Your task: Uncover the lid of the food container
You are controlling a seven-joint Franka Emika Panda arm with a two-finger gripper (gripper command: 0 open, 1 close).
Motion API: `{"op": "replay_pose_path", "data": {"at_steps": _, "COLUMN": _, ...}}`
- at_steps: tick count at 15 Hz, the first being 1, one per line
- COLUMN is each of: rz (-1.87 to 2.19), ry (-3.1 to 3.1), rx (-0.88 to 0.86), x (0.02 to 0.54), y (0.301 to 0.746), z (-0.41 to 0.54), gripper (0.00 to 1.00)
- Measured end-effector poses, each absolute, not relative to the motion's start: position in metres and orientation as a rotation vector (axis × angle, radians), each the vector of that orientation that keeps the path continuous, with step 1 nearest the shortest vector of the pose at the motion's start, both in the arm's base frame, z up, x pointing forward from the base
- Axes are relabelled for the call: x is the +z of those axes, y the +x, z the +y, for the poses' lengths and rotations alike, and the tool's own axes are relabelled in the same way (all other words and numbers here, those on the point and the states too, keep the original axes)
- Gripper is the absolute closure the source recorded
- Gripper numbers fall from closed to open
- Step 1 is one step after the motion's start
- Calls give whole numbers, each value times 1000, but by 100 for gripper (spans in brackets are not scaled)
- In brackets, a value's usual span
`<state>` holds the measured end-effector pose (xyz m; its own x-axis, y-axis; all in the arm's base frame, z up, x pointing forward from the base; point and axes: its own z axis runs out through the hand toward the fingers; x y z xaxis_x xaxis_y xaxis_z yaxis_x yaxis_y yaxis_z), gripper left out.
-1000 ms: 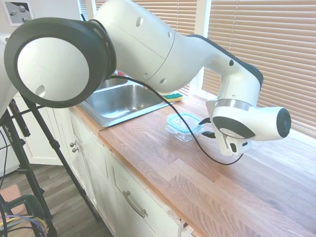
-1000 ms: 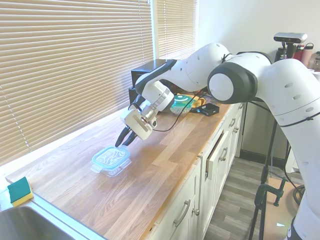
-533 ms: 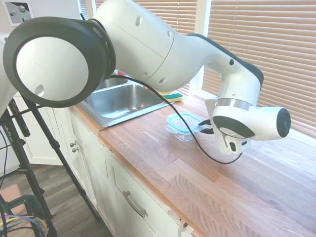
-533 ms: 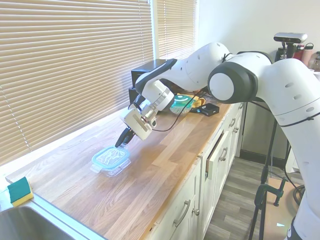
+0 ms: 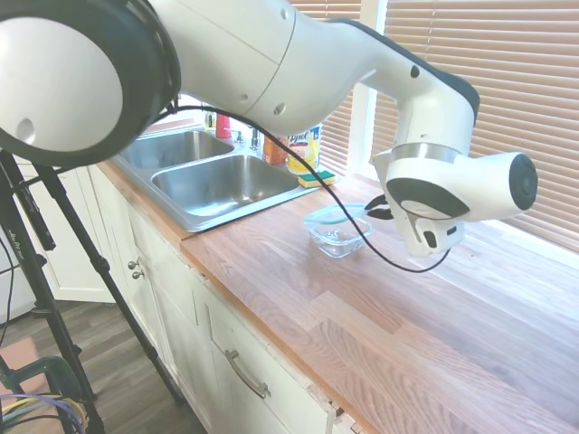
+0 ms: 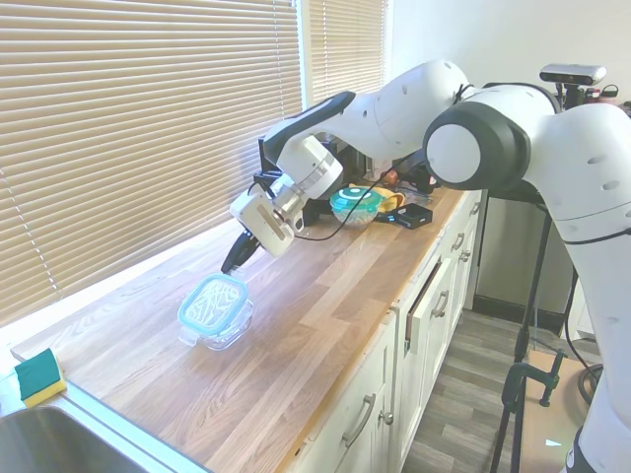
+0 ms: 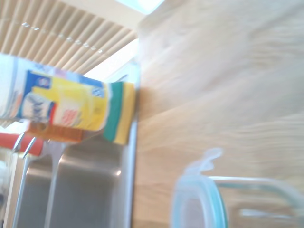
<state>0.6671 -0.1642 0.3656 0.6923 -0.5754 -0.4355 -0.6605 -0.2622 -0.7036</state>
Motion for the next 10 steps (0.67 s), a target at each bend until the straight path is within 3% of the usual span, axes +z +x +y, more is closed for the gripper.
{"op": "replay_pose_path", "data": {"at_steps": 5, "rz": 874, "ry": -2060, "rx": 39, "x": 423, "y": 656, "z": -95, "gripper": 100}}
{"op": "replay_pose_path", "data": {"at_steps": 10, "rz": 825, "ry": -2195, "rx": -25, "x": 445, "y": 633, "z": -30, "gripper": 100}}
